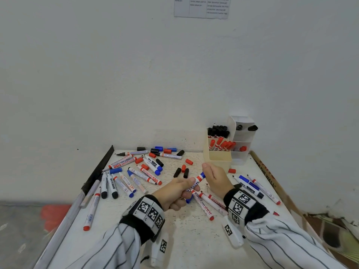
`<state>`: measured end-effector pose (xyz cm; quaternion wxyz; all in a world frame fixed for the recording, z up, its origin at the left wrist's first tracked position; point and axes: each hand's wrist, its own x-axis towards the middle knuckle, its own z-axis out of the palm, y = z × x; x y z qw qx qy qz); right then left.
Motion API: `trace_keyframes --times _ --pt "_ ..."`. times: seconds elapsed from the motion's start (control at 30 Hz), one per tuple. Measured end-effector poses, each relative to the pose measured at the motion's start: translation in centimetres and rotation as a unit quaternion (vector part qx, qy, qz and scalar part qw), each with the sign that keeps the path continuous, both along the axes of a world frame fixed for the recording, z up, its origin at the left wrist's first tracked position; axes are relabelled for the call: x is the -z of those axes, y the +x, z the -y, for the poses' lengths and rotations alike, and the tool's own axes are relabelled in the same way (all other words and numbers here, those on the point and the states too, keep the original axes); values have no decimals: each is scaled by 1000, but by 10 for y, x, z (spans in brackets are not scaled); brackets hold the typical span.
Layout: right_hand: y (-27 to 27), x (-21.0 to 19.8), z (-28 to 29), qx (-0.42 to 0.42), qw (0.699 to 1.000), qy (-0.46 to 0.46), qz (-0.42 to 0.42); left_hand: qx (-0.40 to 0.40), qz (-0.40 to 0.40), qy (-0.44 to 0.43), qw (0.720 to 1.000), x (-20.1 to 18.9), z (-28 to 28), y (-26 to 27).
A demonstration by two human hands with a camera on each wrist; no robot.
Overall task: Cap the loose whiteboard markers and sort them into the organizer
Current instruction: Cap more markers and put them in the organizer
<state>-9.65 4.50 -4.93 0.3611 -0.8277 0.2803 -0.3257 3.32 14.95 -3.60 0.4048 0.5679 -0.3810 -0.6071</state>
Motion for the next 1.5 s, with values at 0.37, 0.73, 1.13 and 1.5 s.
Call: trace_keyframes --times 0.37,0.73,1.13,1.5 --pt "-27 -2 32 63 994 -24 -90 -78 291 -48 952 32 30 -22" --pt "-53 -38 67 206 975 -80 12 34 436 38 898 60 45 -38" --pt "-51 -23 105 240 961 -117 -70 18 474 39 880 71 48 -26" --pt "-43 0 101 238 958 -105 -124 -91 357 -16 929 72 41 -2"
